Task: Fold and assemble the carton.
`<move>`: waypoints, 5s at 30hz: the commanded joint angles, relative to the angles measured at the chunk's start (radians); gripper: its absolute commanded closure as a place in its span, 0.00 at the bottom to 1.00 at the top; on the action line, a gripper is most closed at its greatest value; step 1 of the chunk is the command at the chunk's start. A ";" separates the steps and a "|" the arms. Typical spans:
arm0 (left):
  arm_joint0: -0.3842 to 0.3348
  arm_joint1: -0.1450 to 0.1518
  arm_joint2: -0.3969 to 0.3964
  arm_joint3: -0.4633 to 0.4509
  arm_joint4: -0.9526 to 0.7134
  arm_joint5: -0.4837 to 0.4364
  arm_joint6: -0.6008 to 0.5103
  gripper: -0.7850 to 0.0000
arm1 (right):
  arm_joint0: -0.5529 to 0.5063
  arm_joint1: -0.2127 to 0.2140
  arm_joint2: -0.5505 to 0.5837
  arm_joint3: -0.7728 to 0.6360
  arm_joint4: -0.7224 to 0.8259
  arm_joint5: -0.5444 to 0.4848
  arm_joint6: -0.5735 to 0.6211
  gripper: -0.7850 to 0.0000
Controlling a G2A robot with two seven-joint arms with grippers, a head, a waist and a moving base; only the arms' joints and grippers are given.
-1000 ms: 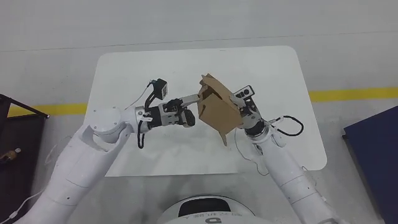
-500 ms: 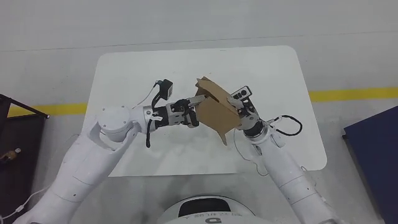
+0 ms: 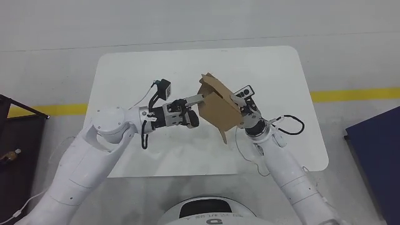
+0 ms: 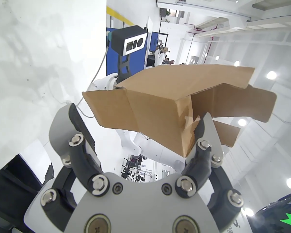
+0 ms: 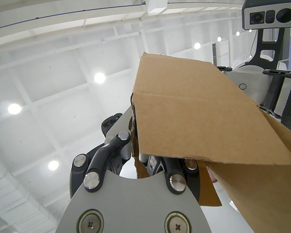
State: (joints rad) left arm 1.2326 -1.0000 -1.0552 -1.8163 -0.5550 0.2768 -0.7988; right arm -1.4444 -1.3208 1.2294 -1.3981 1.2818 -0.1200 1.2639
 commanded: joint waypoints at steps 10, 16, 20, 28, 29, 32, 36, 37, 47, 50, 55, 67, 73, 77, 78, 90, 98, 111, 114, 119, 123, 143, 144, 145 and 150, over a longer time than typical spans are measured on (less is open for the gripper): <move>0.036 0.001 -0.044 -0.023 -0.019 -0.059 0.030 0.00 | 0.004 -0.009 -0.015 0.028 0.128 0.115 0.039 1.00; 0.030 0.000 -0.070 0.001 -0.047 -0.031 0.039 0.00 | 0.013 -0.015 -0.015 0.073 0.214 0.197 0.101 1.00; -0.021 -0.013 -0.034 0.074 -0.090 0.011 0.034 0.00 | 0.022 -0.020 -0.032 0.092 0.239 0.242 0.135 1.00; -0.160 -0.055 0.102 0.128 -0.092 0.001 0.002 0.00 | 0.040 -0.031 -0.059 0.124 0.242 0.263 0.157 1.00; -0.172 -0.058 0.117 0.129 -0.082 0.000 -0.009 0.00 | 0.041 -0.032 -0.061 0.128 0.243 0.264 0.158 1.00; -0.195 -0.067 0.147 0.143 -0.062 -0.004 -0.024 0.00 | 0.044 -0.034 -0.062 0.140 0.242 0.264 0.157 1.00; -0.207 -0.073 0.157 0.153 -0.050 0.007 -0.009 0.00 | 0.047 -0.036 -0.063 0.147 0.236 0.269 0.162 1.00; -0.209 -0.074 0.158 0.151 -0.043 0.009 -0.005 0.00 | 0.047 -0.036 -0.064 0.148 0.233 0.270 0.163 1.00; -0.188 -0.057 0.113 0.067 0.087 0.074 0.025 0.00 | 0.056 -0.041 -0.073 0.170 0.193 0.261 0.138 1.00; -0.166 -0.047 0.086 0.040 0.120 0.101 0.018 0.00 | 0.059 -0.042 -0.072 0.177 0.177 0.253 0.129 1.00; -0.119 -0.030 0.027 0.011 0.141 0.121 -0.001 0.00 | 0.062 -0.043 -0.071 0.188 0.176 0.258 0.128 1.00; 0.023 0.003 -0.126 -0.064 0.109 0.067 -0.045 0.00 | 0.065 -0.046 -0.055 0.183 0.187 0.274 0.134 1.00; 0.017 0.008 -0.079 -0.075 0.200 0.072 -0.127 0.00 | 0.067 -0.047 -0.055 0.175 0.180 0.282 0.124 1.00; -0.006 0.001 -0.045 -0.066 0.210 0.095 -0.095 0.00 | 0.068 -0.049 -0.055 0.172 0.176 0.283 0.122 1.00; -0.010 -0.001 -0.037 -0.064 0.207 0.097 -0.092 0.00 | 0.068 -0.049 -0.056 0.171 0.175 0.283 0.122 1.00; -0.037 -0.008 -0.025 -0.045 0.202 0.119 -0.052 0.00 | 0.059 -0.051 -0.041 0.179 0.185 0.273 0.126 1.00; -0.001 0.000 -0.070 -0.078 0.180 0.083 -0.054 0.00 | 0.067 -0.053 -0.031 0.193 0.186 0.270 0.120 1.00; -0.047 -0.025 -0.003 -0.088 0.140 0.153 0.088 0.00 | 0.095 -0.062 -0.044 0.218 0.176 0.263 0.115 1.00; -0.072 -0.034 0.029 -0.060 0.136 0.185 0.098 0.00 | 0.093 -0.063 -0.045 0.215 0.176 0.262 0.119 1.00; -0.105 -0.042 0.070 -0.035 0.174 0.210 0.104 0.00 | 0.088 -0.065 -0.042 0.208 0.178 0.260 0.119 1.00; -0.117 -0.045 0.085 -0.031 0.183 0.213 0.099 0.00 | 0.085 -0.065 -0.039 0.204 0.178 0.263 0.117 1.00; -0.048 -0.027 -0.030 -0.049 0.162 0.163 0.065 0.00 | 0.088 -0.070 -0.035 0.215 0.178 0.277 0.116 1.00; -0.036 -0.024 -0.047 -0.043 0.157 0.160 0.065 0.00 | 0.087 -0.071 -0.035 0.217 0.179 0.278 0.117 1.00; -0.024 -0.021 -0.063 -0.041 0.153 0.156 0.066 0.00 | 0.087 -0.071 -0.034 0.218 0.182 0.279 0.118 1.00; 0.016 -0.014 -0.124 -0.020 0.106 0.126 0.067 0.00 | 0.088 -0.073 -0.037 0.223 0.184 0.288 0.120 1.00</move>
State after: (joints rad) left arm 1.2465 -1.0145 -1.1755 -1.8402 -0.4417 0.4069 -0.7289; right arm -1.3572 -1.3937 1.1931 -1.1757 1.4670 0.1671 1.3839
